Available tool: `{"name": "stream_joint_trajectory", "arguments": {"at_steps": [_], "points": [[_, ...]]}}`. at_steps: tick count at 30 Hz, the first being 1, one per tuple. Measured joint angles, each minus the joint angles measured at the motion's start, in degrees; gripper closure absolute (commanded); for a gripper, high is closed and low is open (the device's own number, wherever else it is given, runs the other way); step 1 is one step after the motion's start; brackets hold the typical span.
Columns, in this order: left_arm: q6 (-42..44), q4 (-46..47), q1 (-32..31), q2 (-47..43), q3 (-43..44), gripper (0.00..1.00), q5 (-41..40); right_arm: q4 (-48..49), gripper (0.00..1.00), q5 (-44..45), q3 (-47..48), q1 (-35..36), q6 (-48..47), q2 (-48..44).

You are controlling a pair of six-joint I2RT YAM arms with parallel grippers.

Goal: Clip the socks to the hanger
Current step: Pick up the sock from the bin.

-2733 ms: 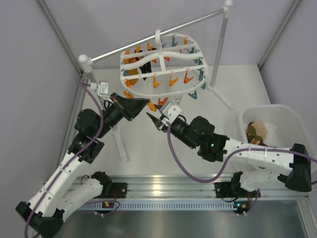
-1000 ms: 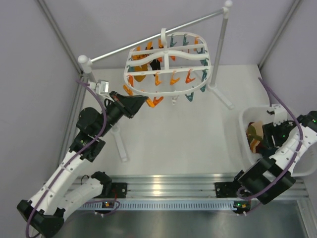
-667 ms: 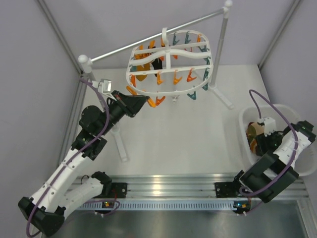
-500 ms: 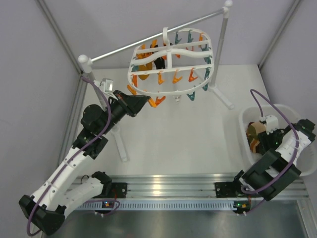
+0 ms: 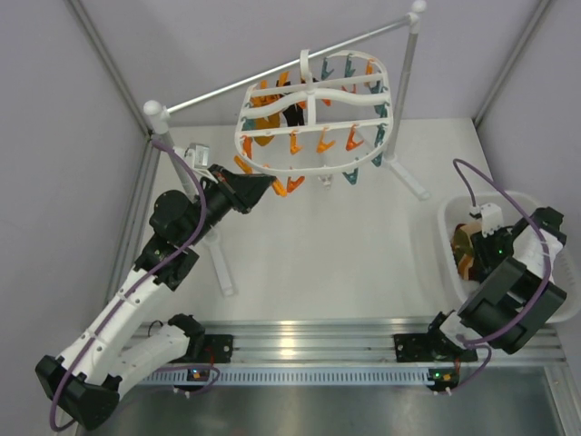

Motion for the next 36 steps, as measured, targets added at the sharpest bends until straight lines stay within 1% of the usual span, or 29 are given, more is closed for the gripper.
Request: {"name": "stream_joint_trajectory", "arguments": {"at_steps": [2, 5, 7, 11, 12, 13, 15, 16, 19, 22, 25, 28, 31, 36], "points": [[0.1, 0.0, 0.0, 0.0, 0.0, 1.0, 0.0, 0.5, 0.72, 0.4, 0.0, 0.7, 0.9, 0.7], [0.3, 0.0, 0.0, 0.0, 0.0, 1.0, -0.1, 1.2, 0.78, 1.5, 0.0, 0.8, 1.4, 2.0], [0.4, 0.0, 0.0, -0.1, 0.0, 1.0, -0.2, 1.1, 0.79, 2.5, 0.0, 0.8, 1.4, 2.5], [0.4, 0.0, 0.0, -0.4, 0.0, 1.0, -0.2, 1.1, 0.76, 3.9, 0.0, 0.8, 1.2, 2.6], [0.4, 0.0, 0.0, -0.5, 0.0, 1.0, -0.2, 1.0, 0.76, 4.3, 0.0, 0.8, 1.2, 2.6], [0.4, 0.0, 0.0, -0.6, 0.0, 1.0, -0.2, 1.0, 0.78, 4.6, 0.0, 0.8, 1.2, 2.6], [0.4, 0.0, 0.0, -0.7, 0.0, 1.0, -0.2, 0.9, 0.91, 5.1, 0.0, 0.8, 1.0, 2.6], [0.4, 0.0, 0.0, -0.8, 0.0, 1.0, -0.3, 0.8, 1.0, 5.3, 0.0, 0.8, 1.1, 2.6], [0.4, 0.0, 0.0, -0.9, 0.0, 1.0, -0.3, -0.9, 1.0, 5.6, 0.8, 0.8, 1.3, 2.6], [0.4, 0.0, 0.0, -1.1, 0.0, 1.0, -0.4, -4.9, 1.0, 4.7, 4.6, 0.4, 1.3, 2.6], [0.4, 0.0, 0.0, -1.4, 0.0, 1.0, -0.5, -11.3, 1.0, 0.7, 12.2, -1.0, 1.6, 2.6], [0.4, 0.0, 0.0, -1.4, 0.0, 1.0, -0.4, -19.0, 1.0, -5.5, 22.6, -3.1, 1.9, 2.6], [0.4, 0.0, 0.0, -1.4, 0.0, 1.0, -0.4, -22.2, 1.0, -11.3, 29.9, -4.2, 3.5, 2.2], [0.4, 0.0, 0.0, -1.5, 0.0, 1.0, -0.4, -25.4, 1.0, -18.4, 32.9, -5.0, 8.2, -1.5]]}}
